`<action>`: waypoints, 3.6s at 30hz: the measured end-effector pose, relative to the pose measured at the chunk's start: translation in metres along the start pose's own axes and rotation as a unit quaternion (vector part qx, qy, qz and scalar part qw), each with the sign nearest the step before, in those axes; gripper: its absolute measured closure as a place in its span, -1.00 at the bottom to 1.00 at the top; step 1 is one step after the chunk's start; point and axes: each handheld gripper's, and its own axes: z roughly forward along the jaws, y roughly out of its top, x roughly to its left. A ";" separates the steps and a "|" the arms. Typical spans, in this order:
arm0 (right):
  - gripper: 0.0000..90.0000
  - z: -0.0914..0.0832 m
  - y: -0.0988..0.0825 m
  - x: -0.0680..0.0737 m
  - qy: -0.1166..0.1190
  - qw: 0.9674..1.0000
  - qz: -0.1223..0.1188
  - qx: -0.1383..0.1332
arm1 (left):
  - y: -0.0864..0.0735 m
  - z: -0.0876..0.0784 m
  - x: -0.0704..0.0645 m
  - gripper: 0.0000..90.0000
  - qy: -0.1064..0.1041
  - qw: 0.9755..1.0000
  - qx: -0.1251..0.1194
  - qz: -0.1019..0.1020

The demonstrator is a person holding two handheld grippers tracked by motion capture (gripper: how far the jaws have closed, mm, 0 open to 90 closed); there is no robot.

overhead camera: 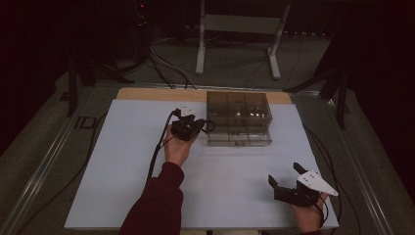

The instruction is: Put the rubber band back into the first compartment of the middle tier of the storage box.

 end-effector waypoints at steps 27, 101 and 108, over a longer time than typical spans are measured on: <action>-1.00 0.000 0.000 0.000 0.001 1.000 0.000 0.000 | 0.001 0.016 -0.014 0.98 -0.008 1.000 0.009 0.005; -1.00 0.001 0.000 0.001 0.005 1.000 0.000 0.002 | -0.010 -0.016 0.016 -0.99 0.014 0.999 -0.021 -0.033; -1.00 0.001 0.000 0.001 0.006 1.000 0.000 0.002 | -0.014 -0.041 0.031 -0.99 0.020 0.999 -0.032 -0.033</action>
